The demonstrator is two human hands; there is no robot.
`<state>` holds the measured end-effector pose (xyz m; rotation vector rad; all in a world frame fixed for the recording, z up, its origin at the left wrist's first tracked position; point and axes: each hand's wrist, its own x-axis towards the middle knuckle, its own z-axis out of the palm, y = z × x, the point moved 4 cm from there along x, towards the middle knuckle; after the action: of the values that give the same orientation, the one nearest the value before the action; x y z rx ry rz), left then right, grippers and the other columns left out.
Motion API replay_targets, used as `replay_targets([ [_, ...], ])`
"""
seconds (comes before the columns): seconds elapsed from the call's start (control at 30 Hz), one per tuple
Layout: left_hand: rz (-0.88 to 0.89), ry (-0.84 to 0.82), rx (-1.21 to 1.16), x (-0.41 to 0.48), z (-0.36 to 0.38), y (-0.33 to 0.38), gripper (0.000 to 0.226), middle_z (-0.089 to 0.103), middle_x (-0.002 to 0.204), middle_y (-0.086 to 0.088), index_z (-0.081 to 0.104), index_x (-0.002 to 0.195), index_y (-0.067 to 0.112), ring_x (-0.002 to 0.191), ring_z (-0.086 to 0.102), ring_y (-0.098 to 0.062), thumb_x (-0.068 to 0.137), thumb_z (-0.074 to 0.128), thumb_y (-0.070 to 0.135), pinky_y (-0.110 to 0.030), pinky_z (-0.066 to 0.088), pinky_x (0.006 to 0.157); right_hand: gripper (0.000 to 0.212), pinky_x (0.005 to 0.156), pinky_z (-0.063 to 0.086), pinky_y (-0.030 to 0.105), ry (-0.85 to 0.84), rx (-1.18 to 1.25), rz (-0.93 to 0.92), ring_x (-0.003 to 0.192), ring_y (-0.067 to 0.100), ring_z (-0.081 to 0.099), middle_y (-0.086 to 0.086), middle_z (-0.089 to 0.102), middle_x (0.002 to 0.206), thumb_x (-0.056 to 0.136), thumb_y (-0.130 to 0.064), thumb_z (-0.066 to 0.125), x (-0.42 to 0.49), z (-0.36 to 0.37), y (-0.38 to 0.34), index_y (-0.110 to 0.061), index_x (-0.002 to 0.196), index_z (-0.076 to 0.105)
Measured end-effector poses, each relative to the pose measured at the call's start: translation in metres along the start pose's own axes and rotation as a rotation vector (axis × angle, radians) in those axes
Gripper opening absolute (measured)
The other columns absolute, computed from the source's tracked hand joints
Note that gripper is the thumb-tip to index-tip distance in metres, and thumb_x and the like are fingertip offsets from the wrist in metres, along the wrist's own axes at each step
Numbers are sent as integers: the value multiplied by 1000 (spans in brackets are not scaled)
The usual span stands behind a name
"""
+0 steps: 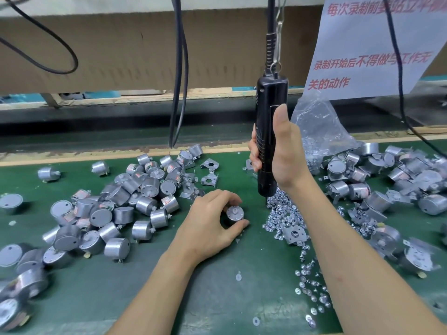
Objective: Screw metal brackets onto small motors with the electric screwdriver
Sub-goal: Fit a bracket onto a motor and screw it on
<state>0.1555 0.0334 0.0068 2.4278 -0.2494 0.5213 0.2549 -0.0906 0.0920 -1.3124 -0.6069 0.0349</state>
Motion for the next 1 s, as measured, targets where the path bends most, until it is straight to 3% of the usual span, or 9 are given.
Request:
replay_targets([
  [0.23,-5,-8,-9,0,1,-1,32,62,94,15,63,102,24,88,58,-4,78,78,38,-35,50,82,101,47,36,36,-9,9,7,40,22,43,11,47,55,69,-94,51,-4,5,0,6,71,43],
  [0.5,-7,-5,-7,0,1,-2,32,60,94,17,61,102,26,87,56,-2,78,77,40,-36,50,82,86,47,35,34,-42,71,9,41,21,42,7,47,55,65,-95,52,-10,13,-8,-10,72,51],
  [1.0,-8,-4,2,-1,1,0,31,61,96,13,64,102,22,89,58,-6,79,79,35,-39,50,85,88,48,32,36,-47,79,11,41,22,41,10,45,56,61,-97,53,-13,15,-9,-9,71,49],
])
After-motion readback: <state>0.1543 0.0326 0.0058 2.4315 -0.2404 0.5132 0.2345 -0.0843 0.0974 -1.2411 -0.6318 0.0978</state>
